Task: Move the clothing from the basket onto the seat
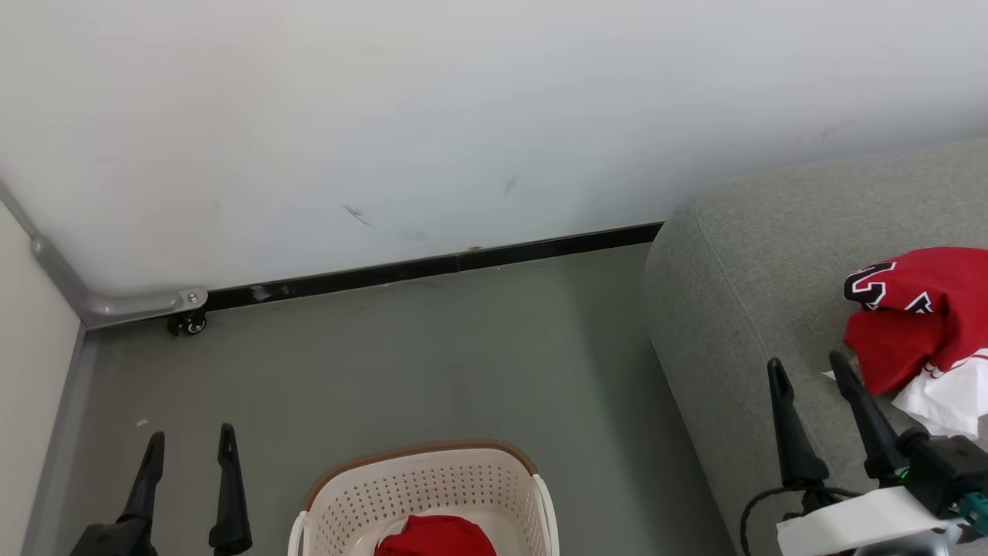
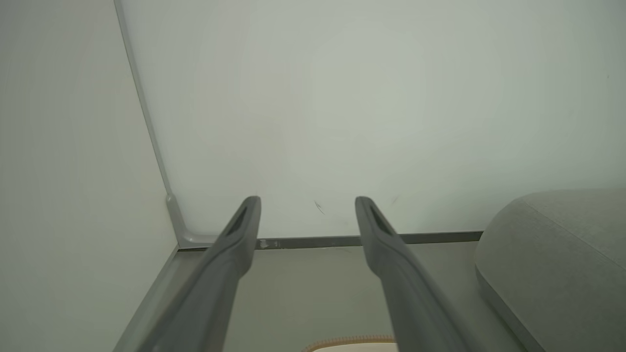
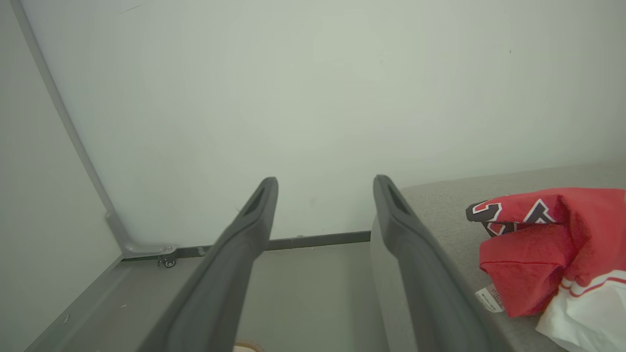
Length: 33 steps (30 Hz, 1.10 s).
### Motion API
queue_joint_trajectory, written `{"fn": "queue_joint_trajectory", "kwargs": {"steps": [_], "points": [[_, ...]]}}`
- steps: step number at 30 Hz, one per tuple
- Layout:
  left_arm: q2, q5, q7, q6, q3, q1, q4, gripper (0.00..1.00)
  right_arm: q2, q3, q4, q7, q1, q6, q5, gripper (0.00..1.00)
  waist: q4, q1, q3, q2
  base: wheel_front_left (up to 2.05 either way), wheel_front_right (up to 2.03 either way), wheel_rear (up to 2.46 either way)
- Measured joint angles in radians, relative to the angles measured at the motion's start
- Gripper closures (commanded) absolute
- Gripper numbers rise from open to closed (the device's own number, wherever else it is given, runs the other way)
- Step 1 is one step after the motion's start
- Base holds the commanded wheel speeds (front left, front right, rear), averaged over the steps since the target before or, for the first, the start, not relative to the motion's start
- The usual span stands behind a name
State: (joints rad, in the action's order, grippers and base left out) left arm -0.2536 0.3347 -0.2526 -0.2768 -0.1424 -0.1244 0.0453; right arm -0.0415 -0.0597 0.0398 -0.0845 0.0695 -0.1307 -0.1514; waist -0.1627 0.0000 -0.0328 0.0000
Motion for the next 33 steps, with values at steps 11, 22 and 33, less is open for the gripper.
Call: {"fn": "queue_joint_trajectory", "kwargs": {"steps": [11, 22, 33], "points": [[-0.001, -0.005, 0.0, 0.001, -0.01, 0.0, -0.017, 0.0, 0.0, 0.006, 0.004, 0.011, 0.013, 0.0, -0.008, 0.0, 0.008, 0.0, 0.021, 0.0, 0.0, 0.0, 0.0], [-0.02, -0.031, 0.002, 0.033, -0.055, 0.006, -0.026, 0.0, 0.0, 0.007, -0.013, 0.019, 0.009, 0.0, -0.007, 0.0, 0.011, 0.0, 0.056, 0.0, 0.0, 0.0, 0.0], [-0.034, -0.058, 0.033, 0.093, -0.124, 0.097, 0.002, 0.0, 0.0, 0.001, -0.043, 0.017, -0.003, 0.0, -0.007, 0.0, 0.004, 0.0, 0.111, 0.0, 0.0, 0.0, 0.0]]}}
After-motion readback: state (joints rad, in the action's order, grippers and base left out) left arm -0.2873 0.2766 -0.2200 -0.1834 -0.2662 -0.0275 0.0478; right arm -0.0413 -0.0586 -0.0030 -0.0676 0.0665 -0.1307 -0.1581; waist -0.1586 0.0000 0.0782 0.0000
